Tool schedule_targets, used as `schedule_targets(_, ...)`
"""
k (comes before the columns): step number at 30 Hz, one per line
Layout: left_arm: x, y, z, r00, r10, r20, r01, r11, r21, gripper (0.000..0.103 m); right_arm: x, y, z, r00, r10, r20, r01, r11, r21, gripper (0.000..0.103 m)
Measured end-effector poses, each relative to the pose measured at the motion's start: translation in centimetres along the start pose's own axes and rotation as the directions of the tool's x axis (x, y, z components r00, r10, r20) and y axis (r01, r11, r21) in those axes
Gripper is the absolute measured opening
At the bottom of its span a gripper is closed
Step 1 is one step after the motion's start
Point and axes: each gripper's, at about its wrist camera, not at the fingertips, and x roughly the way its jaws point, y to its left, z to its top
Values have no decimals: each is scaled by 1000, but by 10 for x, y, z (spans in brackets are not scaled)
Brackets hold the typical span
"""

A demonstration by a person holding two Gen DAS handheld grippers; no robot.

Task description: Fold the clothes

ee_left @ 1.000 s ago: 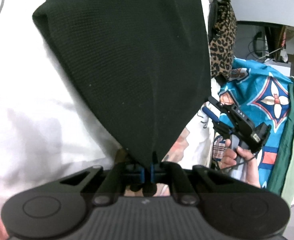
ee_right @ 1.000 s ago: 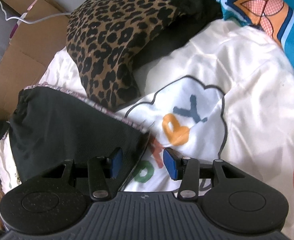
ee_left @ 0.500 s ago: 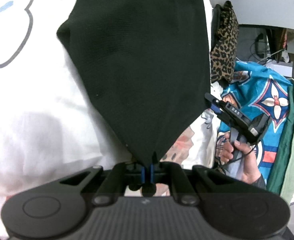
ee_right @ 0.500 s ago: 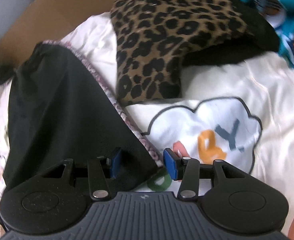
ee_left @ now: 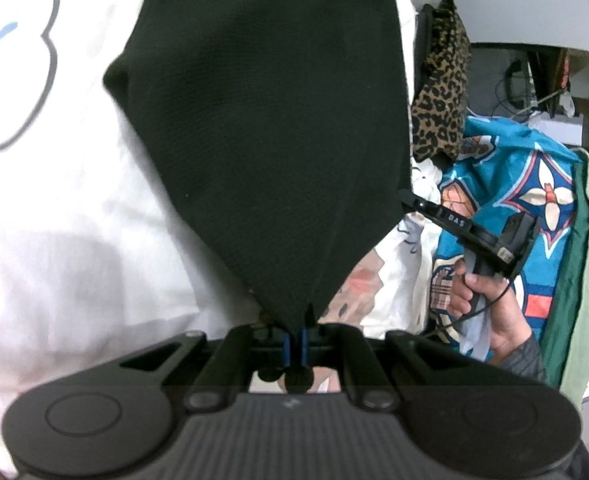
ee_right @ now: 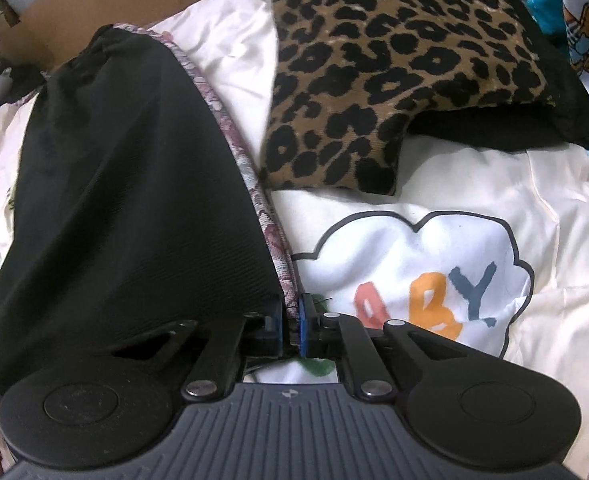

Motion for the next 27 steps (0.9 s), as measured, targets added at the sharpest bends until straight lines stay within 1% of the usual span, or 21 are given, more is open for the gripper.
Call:
schedule_targets(2,-9,-5,3,1000,15,2,-15,1000,21,5,-5,5,-3,1000,-5,-2,5,1000,-1,5)
schedule_targets(5,-28,-8,8,1000,10,18,-11,1000,25,5,-16,13,-5,1000,17,4,-18,1000,17,5)
schedule_targets(8,-49,-13,12,999,13,46,-14,999,28,5,-26,18,-10,997,71,11,-71,996,52,5)
schedule_targets(10,-66,-18,16,997,25,73,-29,999,42,4,-30,22,-12,995,103,5,-103,992,71,5)
schedule_targets(13,-91,-24,20,993,22,120,-28,998,49,4,-30,35,-11,988,151,-6,-150,983,109,5)
schedule_targets(16,-115,-30,21,986,12,164,-21,998,53,4,-36,46,-14,978,209,-11,-206,969,133,5)
schedule_targets(20,-137,-39,17,976,-16,216,6,999,44,4,-45,60,-17,962,272,-22,-265,951,162,4)
schedule_targets(23,-152,-42,13,970,-36,242,28,999,39,4,-51,71,-23,950,308,-42,-297,939,174,4)
schedule_targets(27,-173,-45,7,964,-56,258,46,998,46,4,-59,85,-31,935,346,-79,-330,929,170,4)
